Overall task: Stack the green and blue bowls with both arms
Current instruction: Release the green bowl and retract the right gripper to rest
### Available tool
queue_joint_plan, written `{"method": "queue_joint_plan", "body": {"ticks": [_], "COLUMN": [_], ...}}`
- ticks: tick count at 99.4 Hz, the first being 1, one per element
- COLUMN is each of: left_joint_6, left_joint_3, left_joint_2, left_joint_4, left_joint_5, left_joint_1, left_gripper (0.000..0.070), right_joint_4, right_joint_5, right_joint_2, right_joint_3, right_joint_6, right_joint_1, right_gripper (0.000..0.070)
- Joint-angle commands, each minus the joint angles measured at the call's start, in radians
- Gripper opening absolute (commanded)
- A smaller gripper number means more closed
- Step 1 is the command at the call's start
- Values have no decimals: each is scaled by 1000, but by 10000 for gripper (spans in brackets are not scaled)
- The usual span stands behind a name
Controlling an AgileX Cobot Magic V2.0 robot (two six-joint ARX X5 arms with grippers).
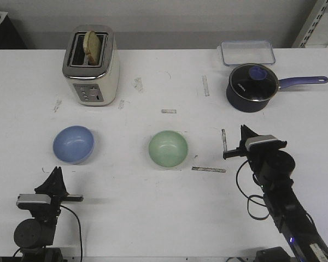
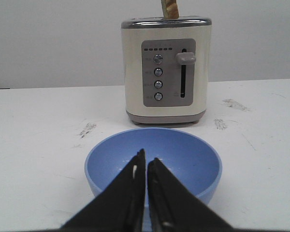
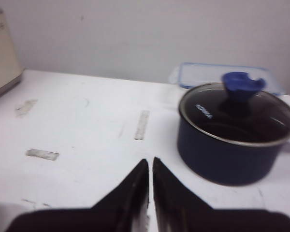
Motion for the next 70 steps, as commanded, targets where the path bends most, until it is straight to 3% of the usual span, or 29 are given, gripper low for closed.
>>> {"method": "queue_joint_plan", "body": {"ticks": [1,15,40,70], "left_joint_6": [7,7,7,7], "left_joint_3": [-22,-22,-22,-22], "left_joint_2": [-2,-2,-2,-2], "left_joint_4": [16,16,16,16], "left_joint_5": [-3,-3,-3,-3], "left_joint_1": [0,0,0,0], "left_gripper": [1,1,1,1], "right_joint_4": [-3,-87,-109,-178], "right_joint_5": [5,17,29,29], "right_joint_2": [-37,-141,-333,-508], "right_joint_3": [-20,-64,-182,-185], "right_joint_6": [3,41,45,45], "right_joint_1": [-6,-29,-78,-86], "right_gripper": [0,0,0,0]}}
